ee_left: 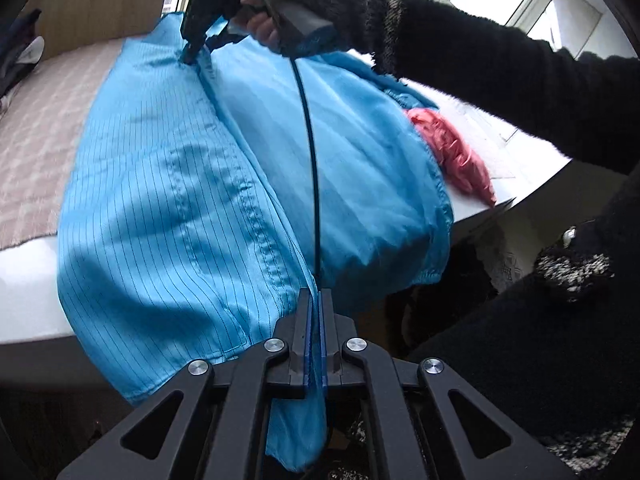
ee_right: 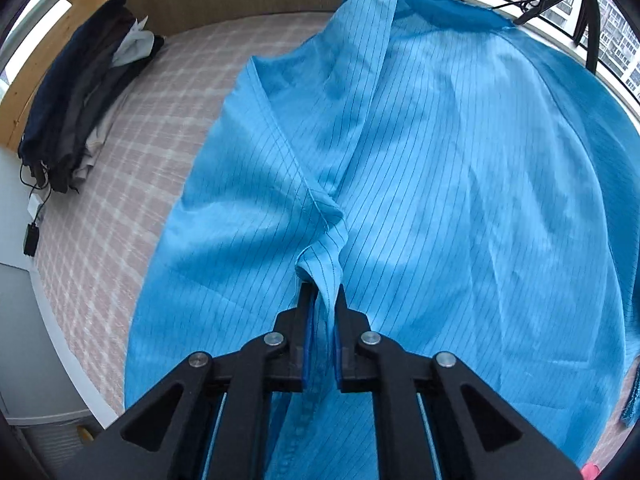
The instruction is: Fold clothes
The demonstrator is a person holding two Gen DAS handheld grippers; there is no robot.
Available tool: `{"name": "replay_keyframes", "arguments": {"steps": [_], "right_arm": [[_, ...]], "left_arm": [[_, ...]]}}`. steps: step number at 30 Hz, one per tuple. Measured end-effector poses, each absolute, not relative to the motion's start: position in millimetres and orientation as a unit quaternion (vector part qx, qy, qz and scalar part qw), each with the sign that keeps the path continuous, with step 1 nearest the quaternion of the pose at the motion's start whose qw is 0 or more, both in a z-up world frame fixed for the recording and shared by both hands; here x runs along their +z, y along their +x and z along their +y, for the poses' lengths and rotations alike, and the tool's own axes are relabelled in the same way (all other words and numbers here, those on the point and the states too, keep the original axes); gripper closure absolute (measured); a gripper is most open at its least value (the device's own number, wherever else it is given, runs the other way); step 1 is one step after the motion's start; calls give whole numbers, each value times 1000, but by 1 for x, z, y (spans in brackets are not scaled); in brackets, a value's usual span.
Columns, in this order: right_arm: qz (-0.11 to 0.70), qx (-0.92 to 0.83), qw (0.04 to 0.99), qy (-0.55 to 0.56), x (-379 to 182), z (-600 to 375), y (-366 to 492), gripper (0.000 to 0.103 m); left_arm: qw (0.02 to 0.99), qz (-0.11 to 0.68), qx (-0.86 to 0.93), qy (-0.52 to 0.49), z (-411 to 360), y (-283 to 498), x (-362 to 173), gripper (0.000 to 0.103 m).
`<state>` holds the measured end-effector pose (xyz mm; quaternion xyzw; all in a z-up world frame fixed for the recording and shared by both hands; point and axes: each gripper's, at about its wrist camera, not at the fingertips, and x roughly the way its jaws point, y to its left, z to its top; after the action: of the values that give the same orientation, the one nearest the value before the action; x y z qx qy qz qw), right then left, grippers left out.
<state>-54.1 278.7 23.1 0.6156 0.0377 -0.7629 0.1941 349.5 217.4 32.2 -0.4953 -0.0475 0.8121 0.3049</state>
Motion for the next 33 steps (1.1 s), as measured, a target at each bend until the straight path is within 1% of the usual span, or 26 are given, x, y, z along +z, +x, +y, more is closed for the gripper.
{"name": "replay_keyframes", "arguments": {"steps": [1,2,3,4,5,8,10,14,15,17,19,21,24,25,28,30,32,33], "right_arm": [[39,-761,199,616,24,280,-51,85],[37,-763,207,611,29,283,-47,73],[36,-768,213,603,35,286,-42,55],[39,-779,213,588,44,292,-35,48],[41,-790,212,574,52,297,-28,46],[36,-813,215,539,76,316,-6,46],[-3,-811,232,537,87,334,15,46],[-82,-791,272,541,96,361,77,46],[-96,-784,280,545,95,365,96,46],[-112,-771,283,559,84,366,138,46],[-125,-756,283,576,68,359,174,46],[-134,-742,284,593,51,348,206,46],[-113,-750,271,593,36,324,233,46],[-106,-757,265,588,34,317,236,46],[-81,-775,246,576,27,300,243,55],[-64,-783,233,574,23,293,243,70],[-44,-789,221,572,20,286,244,70],[-33,-791,215,571,19,283,245,71]], "left_arm": [[304,-52,811,-498,216,353,34,101],[305,-56,809,-499,214,358,36,100],[306,-58,809,-498,211,364,39,100],[304,-57,810,-497,208,370,43,100],[303,-58,810,-499,205,376,46,100],[300,-78,807,-503,190,394,52,98],[301,-86,803,-507,177,408,53,96],[273,-85,805,-520,140,429,45,95],[262,-90,807,-521,127,430,42,95],[238,-102,815,-519,101,425,34,90],[228,-124,817,-514,77,412,23,80],[227,-130,817,-514,65,395,7,78],[236,-127,810,-522,59,371,-18,78],[243,-127,805,-526,60,365,-25,75],[264,-135,792,-534,65,350,-44,71],[272,-134,791,-532,73,343,-50,71],[280,-128,794,-524,81,342,-50,71],[284,-124,797,-519,86,343,-49,74]]}}
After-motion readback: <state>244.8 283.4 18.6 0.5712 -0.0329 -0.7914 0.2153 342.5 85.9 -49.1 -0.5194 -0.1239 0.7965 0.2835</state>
